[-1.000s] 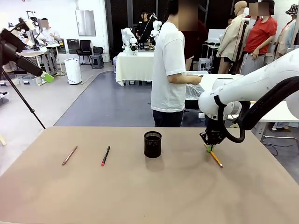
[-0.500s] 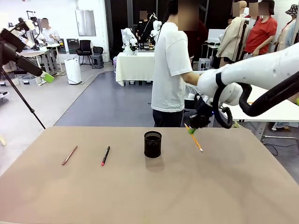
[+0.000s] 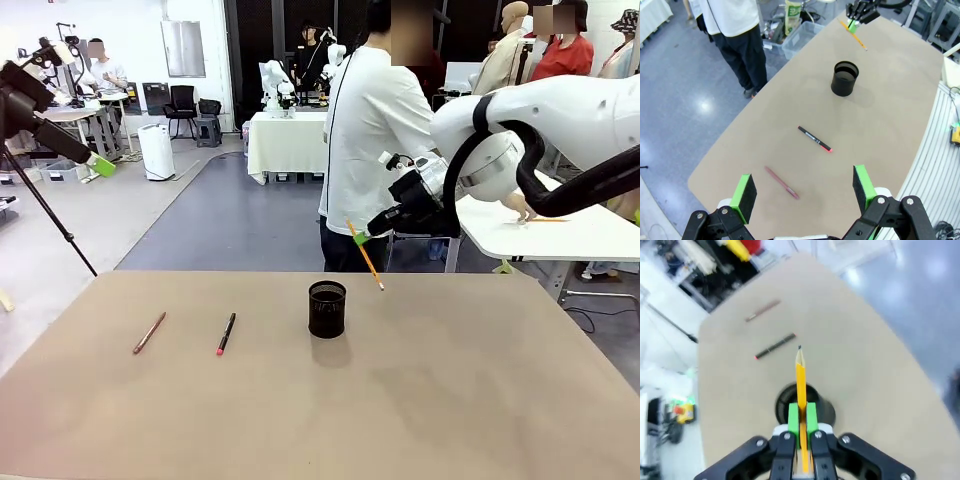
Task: Place the pens into the pen holder.
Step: Pick up a writing instrument from the table and place it into the Pen holder.
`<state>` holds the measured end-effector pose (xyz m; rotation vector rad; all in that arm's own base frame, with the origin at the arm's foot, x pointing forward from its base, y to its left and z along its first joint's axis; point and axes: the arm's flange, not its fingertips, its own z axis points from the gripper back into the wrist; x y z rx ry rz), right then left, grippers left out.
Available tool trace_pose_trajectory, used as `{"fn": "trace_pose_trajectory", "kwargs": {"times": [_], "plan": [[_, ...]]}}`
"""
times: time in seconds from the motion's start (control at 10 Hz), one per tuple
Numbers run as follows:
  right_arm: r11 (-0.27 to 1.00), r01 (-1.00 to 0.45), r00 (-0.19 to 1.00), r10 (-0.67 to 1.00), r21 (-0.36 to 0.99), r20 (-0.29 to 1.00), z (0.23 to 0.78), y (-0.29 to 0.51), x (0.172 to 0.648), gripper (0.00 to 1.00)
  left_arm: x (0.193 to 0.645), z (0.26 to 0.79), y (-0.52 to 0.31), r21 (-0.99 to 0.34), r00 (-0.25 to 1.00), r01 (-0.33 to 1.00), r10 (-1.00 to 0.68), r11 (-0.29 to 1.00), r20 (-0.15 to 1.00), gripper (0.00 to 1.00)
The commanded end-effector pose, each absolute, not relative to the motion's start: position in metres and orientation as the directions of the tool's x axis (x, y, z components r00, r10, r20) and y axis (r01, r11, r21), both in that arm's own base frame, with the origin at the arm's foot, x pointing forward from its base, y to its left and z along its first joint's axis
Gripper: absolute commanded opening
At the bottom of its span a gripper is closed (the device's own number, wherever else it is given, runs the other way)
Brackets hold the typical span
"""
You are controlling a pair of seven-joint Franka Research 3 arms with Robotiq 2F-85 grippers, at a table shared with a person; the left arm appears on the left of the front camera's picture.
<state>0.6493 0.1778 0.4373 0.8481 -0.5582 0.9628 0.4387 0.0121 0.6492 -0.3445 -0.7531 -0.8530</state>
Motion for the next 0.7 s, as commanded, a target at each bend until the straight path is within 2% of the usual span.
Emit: {"fn": "trace_pose_trajectory", "kwargs": {"times": [0.0,0.1,0.2,0.3,0.4,0.6], "plan": [[0.106,-0.955,0.296,0.394,0.277,0.87,0.432,0.169,0.624,0.0,0.438,0.649,0.012,0.02,0.421,0.78,-0.548,0.625,0.723,1.0],[0.046,-0.971,0.236,0.36,0.235,0.903,0.434,0.17,0.613,0.0,0.438,0.649,0.012,0.02,0.421,0.78,-0.548,0.625,0.723,1.0],[0.033,-0.971,0.234,0.317,0.236,0.919,0.443,0.165,0.6,0.0,0.438,0.649,0.012,0.02,0.421,0.78,-0.548,0.625,0.723,1.0],[0.12,-0.967,0.245,0.197,0.225,0.949,0.452,0.164,0.597,0.0,0.438,0.649,0.012,0.02,0.421,0.78,-0.548,0.625,0.723,1.0],[0.086,-0.97,0.241,0.359,0.225,0.901,0.444,0.18,0.627,0.0,0.438,0.649,0.012,0.02,0.421,0.78,-0.548,0.625,0.723,1.0],[0.086,-0.97,0.241,0.359,0.225,0.901,0.444,0.18,0.627,0.0,0.438,0.649,0.012,0.02,0.421,0.78,-0.548,0.625,0.723,1.0]]}}
